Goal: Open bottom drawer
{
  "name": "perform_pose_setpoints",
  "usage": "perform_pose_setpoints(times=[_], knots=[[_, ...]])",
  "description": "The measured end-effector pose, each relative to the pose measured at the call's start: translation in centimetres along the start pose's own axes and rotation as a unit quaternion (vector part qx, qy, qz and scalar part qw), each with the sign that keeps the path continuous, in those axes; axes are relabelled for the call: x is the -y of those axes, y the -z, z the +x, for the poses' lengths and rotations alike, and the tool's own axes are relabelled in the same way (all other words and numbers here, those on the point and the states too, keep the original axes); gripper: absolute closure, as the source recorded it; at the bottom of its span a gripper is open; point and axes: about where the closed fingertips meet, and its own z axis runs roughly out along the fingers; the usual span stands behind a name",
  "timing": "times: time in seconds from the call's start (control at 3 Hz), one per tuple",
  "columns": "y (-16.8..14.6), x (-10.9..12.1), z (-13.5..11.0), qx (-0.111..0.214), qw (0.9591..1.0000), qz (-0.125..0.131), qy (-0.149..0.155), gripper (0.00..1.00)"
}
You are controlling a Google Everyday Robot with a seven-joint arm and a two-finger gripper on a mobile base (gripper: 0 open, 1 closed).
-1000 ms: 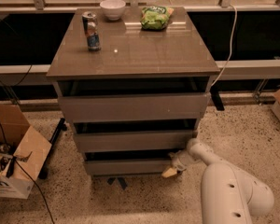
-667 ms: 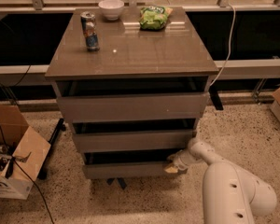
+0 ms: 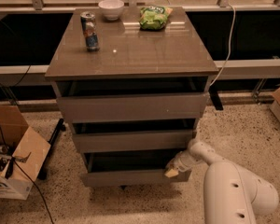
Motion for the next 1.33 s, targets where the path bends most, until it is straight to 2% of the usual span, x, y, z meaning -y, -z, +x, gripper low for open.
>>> perform_pose_setpoints(times=[0.33, 0.67, 1.0, 1.33], knots=[[-0.07, -0.09, -0.01, 0.000, 1.0000, -0.001, 0.000, 0.17], [-0.30, -0.28, 0.03, 0.000, 1.0000, -0.003, 0.000, 0.00], [-0.50, -0.41, 0.21, -0.008, 1.0000, -0.004, 0.000, 0.00], [-1.00, -0.78, 0.73, -0.031, 0.9995, -0.006, 0.000, 0.00]])
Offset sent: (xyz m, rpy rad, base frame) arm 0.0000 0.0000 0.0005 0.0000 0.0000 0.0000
